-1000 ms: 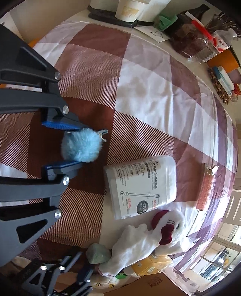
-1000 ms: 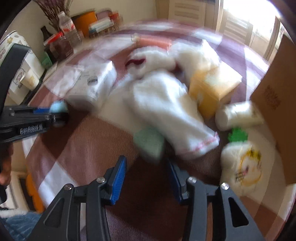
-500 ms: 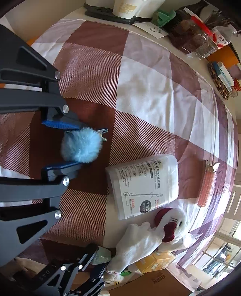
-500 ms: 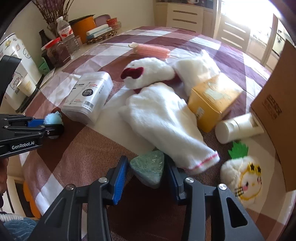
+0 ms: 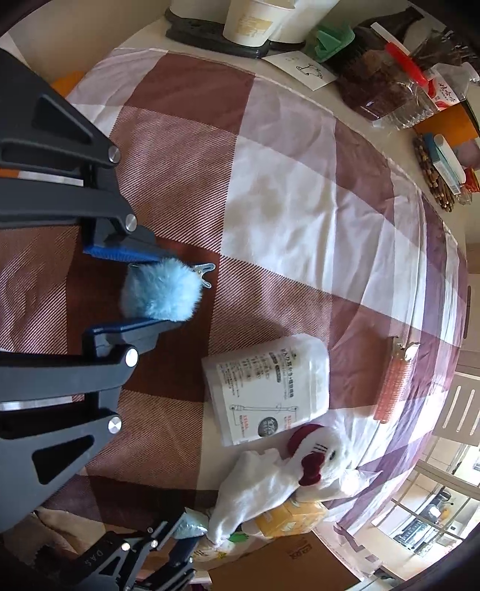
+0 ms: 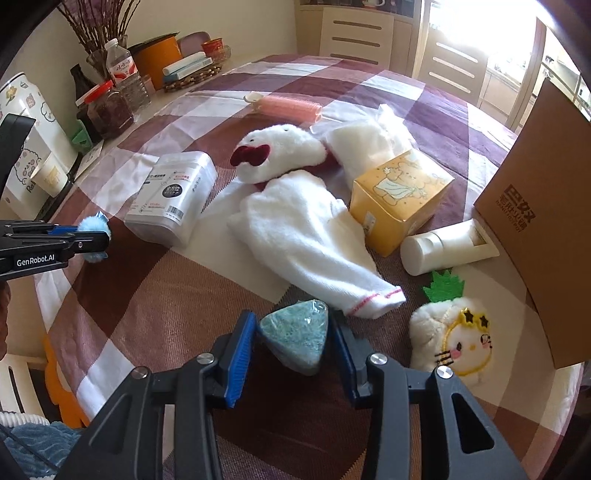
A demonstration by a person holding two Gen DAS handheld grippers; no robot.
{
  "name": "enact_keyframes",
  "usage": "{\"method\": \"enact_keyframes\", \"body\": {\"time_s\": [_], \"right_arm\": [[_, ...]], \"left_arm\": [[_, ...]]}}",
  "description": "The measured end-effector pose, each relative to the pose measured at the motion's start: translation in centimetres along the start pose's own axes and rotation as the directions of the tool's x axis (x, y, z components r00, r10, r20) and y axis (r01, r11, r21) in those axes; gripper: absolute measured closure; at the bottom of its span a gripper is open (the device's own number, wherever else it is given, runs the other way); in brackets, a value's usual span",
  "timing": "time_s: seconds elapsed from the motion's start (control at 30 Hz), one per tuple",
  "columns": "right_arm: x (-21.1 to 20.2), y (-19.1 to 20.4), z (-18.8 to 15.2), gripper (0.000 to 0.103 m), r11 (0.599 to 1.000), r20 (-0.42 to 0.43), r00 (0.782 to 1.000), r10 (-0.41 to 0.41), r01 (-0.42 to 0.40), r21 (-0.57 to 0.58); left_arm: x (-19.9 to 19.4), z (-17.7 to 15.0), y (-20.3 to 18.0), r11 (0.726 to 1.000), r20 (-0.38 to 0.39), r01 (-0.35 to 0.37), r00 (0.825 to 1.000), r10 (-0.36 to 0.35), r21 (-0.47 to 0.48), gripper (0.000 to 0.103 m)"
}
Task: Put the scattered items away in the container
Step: 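Carry the pompom with the left tool while the right tool carries the sponge over the cardboard box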
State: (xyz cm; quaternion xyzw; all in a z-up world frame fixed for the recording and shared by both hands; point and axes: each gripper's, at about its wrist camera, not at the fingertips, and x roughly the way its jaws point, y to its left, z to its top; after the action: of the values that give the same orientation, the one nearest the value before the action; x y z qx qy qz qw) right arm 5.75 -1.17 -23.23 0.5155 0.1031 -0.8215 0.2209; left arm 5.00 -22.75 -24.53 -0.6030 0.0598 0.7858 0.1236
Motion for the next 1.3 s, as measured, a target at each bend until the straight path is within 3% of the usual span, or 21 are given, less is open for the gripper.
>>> {"method": "enact_keyframes", "body": {"time_s": [0.2, 0.33, 0.53, 0.73, 0.87, 1.07, 1.3], "right_arm": [[-0.6, -0.1, 0.3, 0.061, 1.0, 0.013, 1.0, -0.002, 0.002, 0.019], [-3.0, -1.0, 1.4, 0.061, 0.998, 0.057, 0.998, -0.018, 0.014, 0.061], [-8.9, -5.1, 3.2, 0.061, 0.972, 0.124, 0.987, -0.1, 0.07, 0.225], [-17.3, -10.1, 3.3, 0.061, 0.908, 0.229, 0.934, -0.274, 0.174, 0.38], [-21.2, -12.6, 2.8, 0.061, 0.885, 0.279, 0.9, -0.335, 0.199, 0.421], [-24.7, -16.4, 2.9, 0.061, 0.878, 0.334, 0.859, -0.388, 0.234, 0.417], [-25.9, -19.8, 3.3, 0.061, 0.876, 0.385, 0.83, -0.404, 0.23, 0.424]], "left_arm": [[-1.2, 1.2, -1.1, 0.999, 0.011, 0.002, 1.0, -0.002, 0.05, 0.077], [-3.4, 3.1, -3.5, 0.991, 0.05, 0.005, 0.999, -0.012, 0.134, 0.077], [-7.1, 7.4, -9.4, 0.962, 0.112, 0.092, 0.986, -0.124, 0.256, 0.077], [-11.2, 10.3, -17.8, 0.901, 0.152, 0.129, 0.966, -0.208, 0.414, 0.077], [-13.8, 11.0, -23.1, 0.869, 0.178, 0.148, 0.95, -0.258, 0.472, 0.077], [-16.6, 11.6, -29.4, 0.847, 0.214, 0.155, 0.93, -0.298, 0.508, 0.077], [-17.3, 13.1, -34.7, 0.835, 0.229, 0.134, 0.928, -0.295, 0.534, 0.077]]}}
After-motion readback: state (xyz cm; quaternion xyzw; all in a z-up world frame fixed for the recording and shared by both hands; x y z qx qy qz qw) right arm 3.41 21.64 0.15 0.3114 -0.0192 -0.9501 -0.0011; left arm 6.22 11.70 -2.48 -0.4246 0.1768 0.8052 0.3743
